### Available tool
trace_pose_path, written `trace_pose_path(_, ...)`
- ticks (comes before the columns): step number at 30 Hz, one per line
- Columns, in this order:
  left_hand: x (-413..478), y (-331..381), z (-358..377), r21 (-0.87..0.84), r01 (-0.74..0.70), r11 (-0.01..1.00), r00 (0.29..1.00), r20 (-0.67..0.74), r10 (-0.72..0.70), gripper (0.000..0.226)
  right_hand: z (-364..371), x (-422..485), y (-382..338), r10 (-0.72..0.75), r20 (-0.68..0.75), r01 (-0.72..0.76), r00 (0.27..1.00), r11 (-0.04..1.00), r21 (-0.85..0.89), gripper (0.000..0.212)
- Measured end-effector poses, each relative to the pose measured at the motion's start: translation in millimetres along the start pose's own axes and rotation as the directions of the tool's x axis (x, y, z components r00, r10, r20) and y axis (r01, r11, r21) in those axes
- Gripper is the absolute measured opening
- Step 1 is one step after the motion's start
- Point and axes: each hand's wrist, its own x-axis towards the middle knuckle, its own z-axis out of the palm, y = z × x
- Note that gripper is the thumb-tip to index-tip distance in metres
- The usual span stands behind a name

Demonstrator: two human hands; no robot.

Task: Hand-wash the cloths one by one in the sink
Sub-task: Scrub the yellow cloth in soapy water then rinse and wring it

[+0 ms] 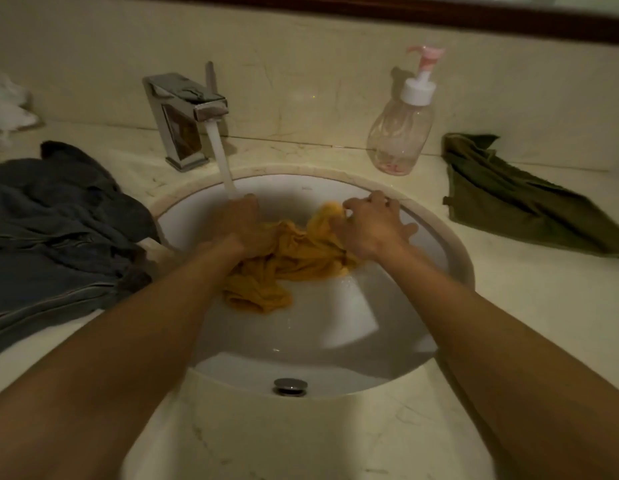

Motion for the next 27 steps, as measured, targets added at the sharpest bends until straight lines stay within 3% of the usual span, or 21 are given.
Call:
trace_pose_path(2, 1, -2, -2, 0.133, -0.162, 0.978, 0.984, -0.053, 0.170, 0.032, 9, 0, -4, -0.118, 0.108, 0.135, 0.987, 0.976, -0.171, 0.049)
trace_pose_path(4, 2, 1, -4, 0.145, -0.278, 0.950, 0.960, 0.074, 0.270, 0.014, 20, 4, -7, -0.256, 0.269, 0.306, 0.928, 0.938, -0.161, 0.058)
trace_pose_path(5, 1, 4, -2, 0.156, -0.310, 0.938, 0.938, 0.210, 0.275, 0.019, 29, 8, -6, -0.279, 0.360, 0.361, 0.890, 0.914, -0.185, 0.066)
trace_pose_path(7, 0, 4, 14, 0.276, -0.350, 0.895, 0.863, 0.467, 0.193, 0.063, 42, 17, 1, -0.203, 0.488, 0.414, 0.849, 0.830, -0.374, 0.078)
trace_pose_path(9, 5, -7, 33, 0.411, -0.292, 0.864, 0.851, 0.524, 0.038, 0.102, 51, 24, 8, -0.084, 0.482, 0.371, 0.872, 0.756, -0.540, 0.083)
trace_pose_path(11, 9, -19, 49, 0.437, -0.236, 0.868, 0.851, 0.525, -0.034, 0.105, 57, 24, 9, -0.055, 0.445, 0.329, 0.894, 0.755, -0.568, 0.087)
trace_pose_path(14, 5, -14, 50, 0.407, -0.267, 0.873, 0.859, 0.512, 0.024, 0.096, 60, 20, 3, -0.116, 0.384, 0.302, 0.916, 0.829, -0.470, 0.077)
trace_pose_path(17, 4, -4, 41, 0.407, -0.316, 0.857, 0.858, 0.507, 0.076, 0.046, 44, 18, -3, -0.071, 0.407, 0.134, 0.911, 0.983, -0.129, 0.042)
trace_pose_path(18, 7, -2, 39, 0.386, -0.316, 0.867, 0.849, 0.522, 0.077, 0.031, 41, 20, -2, -0.093, 0.446, 0.131, 0.890, 0.990, -0.054, 0.028)
trace_pose_path(20, 7, 5, 34, 0.244, -0.268, 0.932, 0.820, 0.565, 0.087, 0.021, 33, 19, 2, -0.132, 0.546, 0.131, 0.828, 0.991, 0.040, 0.023)
trace_pose_path(24, 7, 20, 21, -0.050, -0.143, 0.989, 0.839, 0.524, 0.148, 0.029, 29, 28, 14, -0.090, 0.565, -0.193, 0.820, 0.886, 0.422, 0.020)
trace_pose_path(25, 9, 22, 16, -0.080, -0.124, 0.989, 0.864, 0.482, 0.148, 0.031, 29, 32, 16, -0.048, 0.537, -0.201, 0.842, 0.897, 0.394, 0.016)
trace_pose_path(26, 12, 20, 14, -0.089, -0.114, 0.990, 0.897, 0.420, 0.141, 0.031, 27, 34, 17, -0.005, 0.465, -0.140, 0.885, 0.951, 0.276, 0.026)
trace_pose_path(27, 15, 17, 13, -0.073, -0.098, 0.992, 0.933, 0.339, 0.117, 0.030, 27, 34, 20, 0.033, 0.368, -0.062, 0.929, 0.996, 0.065, 0.039)
